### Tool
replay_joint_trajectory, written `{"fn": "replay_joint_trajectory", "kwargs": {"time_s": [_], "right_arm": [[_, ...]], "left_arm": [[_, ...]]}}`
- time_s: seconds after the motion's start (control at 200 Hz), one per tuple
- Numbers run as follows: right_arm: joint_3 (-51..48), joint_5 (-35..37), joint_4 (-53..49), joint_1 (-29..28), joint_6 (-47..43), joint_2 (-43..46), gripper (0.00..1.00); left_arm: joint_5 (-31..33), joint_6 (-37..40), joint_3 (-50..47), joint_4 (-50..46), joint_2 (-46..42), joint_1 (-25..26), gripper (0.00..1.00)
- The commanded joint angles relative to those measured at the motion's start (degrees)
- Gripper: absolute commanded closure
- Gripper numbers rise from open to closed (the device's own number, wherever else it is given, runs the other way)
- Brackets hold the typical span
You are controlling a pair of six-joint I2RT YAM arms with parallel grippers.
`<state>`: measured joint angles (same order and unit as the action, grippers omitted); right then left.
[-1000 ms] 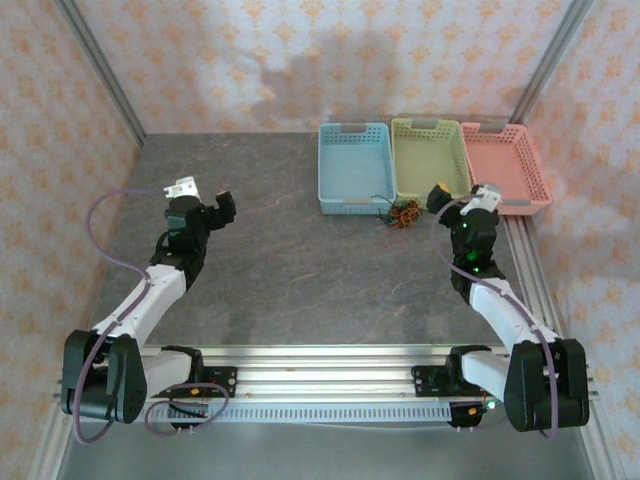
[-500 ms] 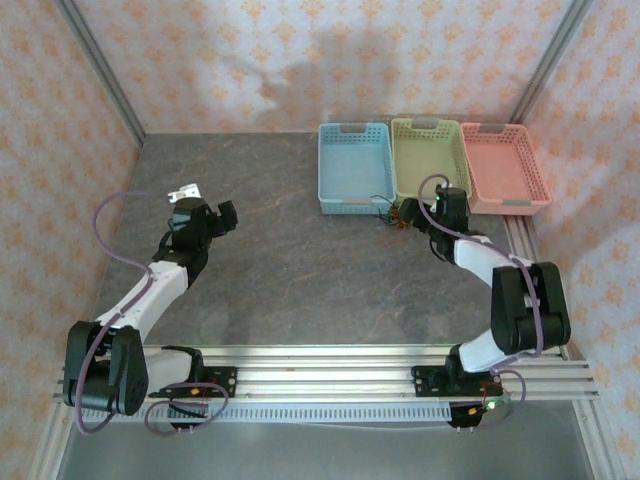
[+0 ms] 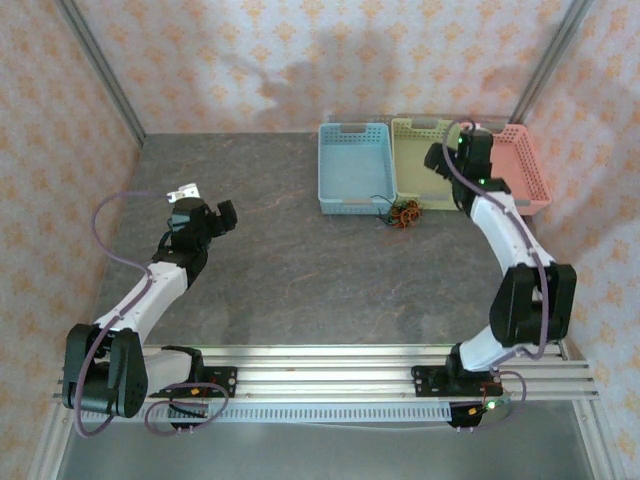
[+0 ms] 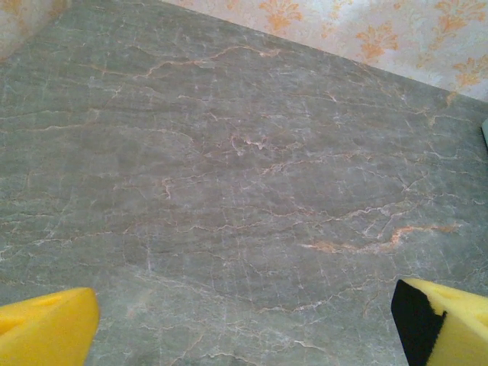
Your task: Untangle the cables
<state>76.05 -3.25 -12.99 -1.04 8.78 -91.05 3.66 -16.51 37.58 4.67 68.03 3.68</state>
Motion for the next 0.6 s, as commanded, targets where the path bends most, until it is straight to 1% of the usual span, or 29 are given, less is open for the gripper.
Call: {"fn": "replay_joint_trajectory", "kwargs": {"time_s": [0.0, 0.115, 0.235, 0.36, 0.596], "right_arm": [[7.14, 5.80, -10.49, 1.59, -1.99, -8.36, 0.14], [13.89, 7.54, -12.58, 3.29, -2.18, -14.89, 0.14], [19.80, 6.15, -14.26, 5.47, -2.20, -21.64, 0.14], [26.39, 7.55, -17.56, 6.02, -3.86, -28.57, 0.14], [37.48, 8.30, -22.25, 6.55, -6.69, -37.58, 0.13]], "left_arm": [[1.96, -0.49, 0.65, -0.95, -1.15, -0.26, 0.00], [2.08, -0.53, 0.69, -0.90, -1.15, -0.26, 0.00], [2.08, -0.45, 0.82, -1.11, -0.97, -0.26, 0.00], [2.12, -0.43, 0.74, -1.07, -0.97, -0.26, 0.00], [2.29, -0.41, 1.05, -1.39, -0.71, -0.26, 0.00]]}}
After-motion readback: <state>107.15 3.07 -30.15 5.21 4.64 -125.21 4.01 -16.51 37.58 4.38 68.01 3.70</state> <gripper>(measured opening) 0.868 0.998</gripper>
